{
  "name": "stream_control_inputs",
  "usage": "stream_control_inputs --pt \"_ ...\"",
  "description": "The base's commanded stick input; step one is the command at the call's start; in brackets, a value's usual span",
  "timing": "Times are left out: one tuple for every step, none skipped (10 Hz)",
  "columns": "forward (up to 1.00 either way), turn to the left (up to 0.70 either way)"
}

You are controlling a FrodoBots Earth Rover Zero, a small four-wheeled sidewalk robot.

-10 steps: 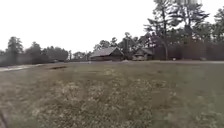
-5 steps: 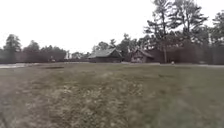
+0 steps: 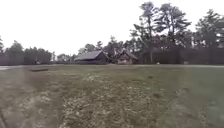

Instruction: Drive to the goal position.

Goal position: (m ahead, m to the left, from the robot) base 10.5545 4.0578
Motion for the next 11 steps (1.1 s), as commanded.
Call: stream_control_inputs --pt "0.70 0.00" --pt "0.70 0.00" --pt "0.70 0.00" --pt "0.70 0.00" --pt "0.70 0.00" --pt "0.70 0.00" --pt "0.70 0.00" --pt "0.70 0.08" --pt "0.70 0.27" --pt "0.70 0.35" --pt "0.70 0.32"
